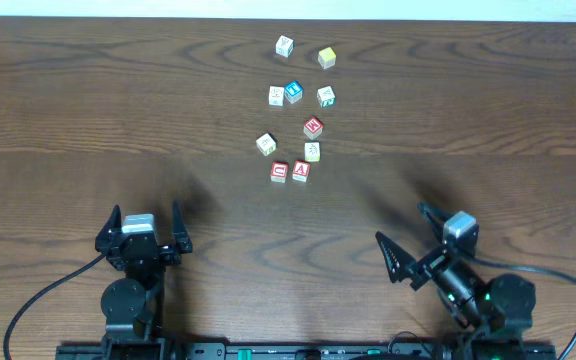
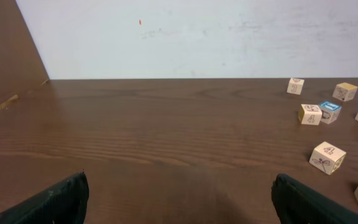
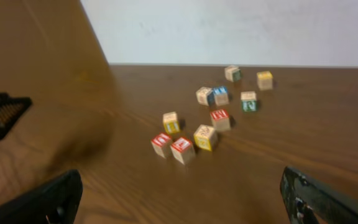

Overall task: Lift 4 blocks
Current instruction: 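Swing the right gripper up and over the block cluster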

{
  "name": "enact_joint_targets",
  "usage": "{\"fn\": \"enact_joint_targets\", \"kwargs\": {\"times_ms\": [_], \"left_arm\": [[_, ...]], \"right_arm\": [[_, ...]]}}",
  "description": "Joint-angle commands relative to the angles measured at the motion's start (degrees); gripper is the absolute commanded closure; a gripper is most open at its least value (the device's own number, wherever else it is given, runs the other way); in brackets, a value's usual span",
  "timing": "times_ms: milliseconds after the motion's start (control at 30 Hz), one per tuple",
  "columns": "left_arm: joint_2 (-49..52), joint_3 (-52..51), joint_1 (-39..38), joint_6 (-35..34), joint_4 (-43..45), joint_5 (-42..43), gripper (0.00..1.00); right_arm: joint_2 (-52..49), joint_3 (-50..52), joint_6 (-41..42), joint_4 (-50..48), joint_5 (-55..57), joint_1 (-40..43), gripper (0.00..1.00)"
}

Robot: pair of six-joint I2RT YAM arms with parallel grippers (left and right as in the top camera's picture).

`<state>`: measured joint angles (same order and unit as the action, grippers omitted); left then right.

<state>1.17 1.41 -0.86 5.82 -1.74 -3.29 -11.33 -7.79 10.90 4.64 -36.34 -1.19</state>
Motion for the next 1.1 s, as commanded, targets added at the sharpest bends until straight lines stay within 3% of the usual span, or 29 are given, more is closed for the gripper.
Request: {"fn": "enact_joint_targets", "kwargs": {"times_ms": [0,200,367,567,700,800,1067], "left_arm": [[-0.13,-1.18,-0.09,-0.07,-2.23,-0.13,0.06],[-0.13,-1.18,-0.09,-0.09,-2.23,-0.13,0.06],[-0.13,-1.18,-0.09,-0.09,-2.23,-0.13,0.06],[-0.13,-1.18,-0.09,-0.09,-2.23,-0.13,0.06],[-0.13,-1.18,-0.09,-0.09,-2.25,-0.13,0.06],[-0.13,-1.18,-0.09,-0.09,-2.25,-0.13,0.06],[-0.13,-1.18,-0.09,-0.09,-2.23,-0.13,0.06]], "right_arm": [[-8.76,-7.26,-6.12,1.05,2.62,0.13,0.01],[-31.98,-24.48,-9.73,6.1,5.64,0.11,0.01],[-51.49,-44.28,-9.73,20.83,6.6,-0.81,0.01],[-64.81,-60.72,-9.7,33.33,6.47,-0.9,0.01],[-68.06,-60.7,-10.27,32.44,11.93,-0.9,0.01],[-70.47,-60.5,-5.97,30.77,10.56,-0.94,0.01],[-73.05,-60.54,-6.86,30.58,13.68,-2.1,0.01]]}}
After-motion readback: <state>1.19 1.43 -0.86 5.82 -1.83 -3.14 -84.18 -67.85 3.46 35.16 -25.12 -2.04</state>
